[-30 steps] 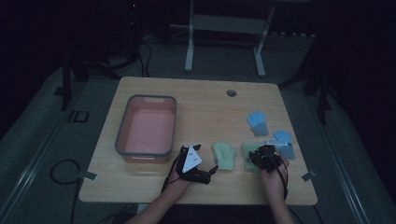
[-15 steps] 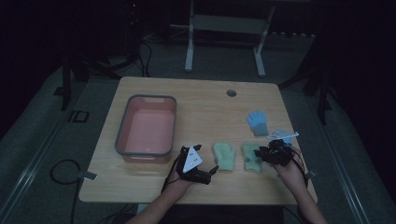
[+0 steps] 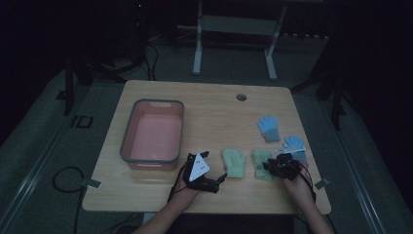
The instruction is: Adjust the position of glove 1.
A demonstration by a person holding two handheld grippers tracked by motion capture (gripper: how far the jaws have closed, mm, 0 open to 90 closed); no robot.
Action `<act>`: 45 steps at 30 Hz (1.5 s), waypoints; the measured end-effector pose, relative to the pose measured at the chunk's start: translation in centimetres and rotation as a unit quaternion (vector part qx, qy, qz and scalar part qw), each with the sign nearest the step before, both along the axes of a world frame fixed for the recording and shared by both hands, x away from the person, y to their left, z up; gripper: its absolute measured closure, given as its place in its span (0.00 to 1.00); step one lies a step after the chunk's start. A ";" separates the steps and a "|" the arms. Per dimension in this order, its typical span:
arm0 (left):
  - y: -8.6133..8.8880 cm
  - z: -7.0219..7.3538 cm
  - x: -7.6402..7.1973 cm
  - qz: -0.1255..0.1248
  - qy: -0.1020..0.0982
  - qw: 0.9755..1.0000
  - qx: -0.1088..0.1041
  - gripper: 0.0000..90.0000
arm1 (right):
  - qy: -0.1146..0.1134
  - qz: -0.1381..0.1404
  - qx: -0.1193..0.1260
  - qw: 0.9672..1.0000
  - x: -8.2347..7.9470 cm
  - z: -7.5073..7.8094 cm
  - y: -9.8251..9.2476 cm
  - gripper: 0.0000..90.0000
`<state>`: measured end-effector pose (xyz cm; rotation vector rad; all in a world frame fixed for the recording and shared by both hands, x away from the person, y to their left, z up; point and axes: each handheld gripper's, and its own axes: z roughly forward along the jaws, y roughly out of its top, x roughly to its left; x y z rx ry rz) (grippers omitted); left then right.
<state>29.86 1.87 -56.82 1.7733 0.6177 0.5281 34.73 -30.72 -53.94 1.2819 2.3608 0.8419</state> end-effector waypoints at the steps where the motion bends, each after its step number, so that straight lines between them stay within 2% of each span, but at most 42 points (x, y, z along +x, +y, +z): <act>1: 0.0 0.0 0.0 0.000 0.000 1.000 0.000 0.02 | -0.001 0.001 -0.004 1.000 0.0 0.0 0.1 0.78; 5: 0.0 0.0 0.0 0.000 0.001 1.000 -0.001 0.02 | 0.006 -0.012 -0.007 1.000 -0.1 0.0 0.4 0.90; 12: 0.1 0.0 0.0 0.001 0.002 1.000 -0.003 0.02 | 0.012 -0.038 0.007 0.999 -0.3 0.6 0.4 0.94; 16: 0.1 0.0 0.0 0.000 0.002 1.000 -0.004 0.02 | -0.010 -0.045 0.005 0.999 -0.6 2.0 0.5 0.95; 21: 0.1 0.0 0.0 -0.001 0.002 1.000 -0.003 0.02 | -0.040 -0.047 0.020 0.998 -0.7 4.8 0.9 0.95; 24: 0.1 0.0 0.0 0.000 0.003 1.000 -0.006 0.02 | -0.060 -0.041 0.019 0.997 -0.7 6.4 2.0 0.95; 28: 0.2 0.0 0.1 -0.003 0.004 1.000 -0.008 0.02 | -0.081 -0.028 0.016 0.996 -0.7 7.7 3.8 0.95; 30: 0.3 0.0 0.1 -0.001 0.007 1.000 -0.013 0.02 | -0.083 -0.022 0.023 0.996 -0.7 8.1 4.8 0.95; 35: 0.3 0.0 0.2 -0.003 0.008 1.000 -0.014 0.02 | -0.087 -0.004 0.022 0.996 -0.7 8.3 7.5 0.95; 37: 0.3 0.0 0.1 -0.003 0.008 1.000 -0.015 0.02 | -0.079 0.003 0.029 0.996 -0.6 8.1 8.4 0.95; 42: 0.3 0.0 0.1 -0.002 0.007 1.000 -0.012 0.02 | -0.063 0.010 0.032 0.997 -0.9 6.9 10.0 0.95; 45: 0.3 0.0 0.1 -0.002 0.007 1.000 -0.013 0.02 | -0.056 0.014 0.022 0.998 -1.2 6.0 10.6 0.95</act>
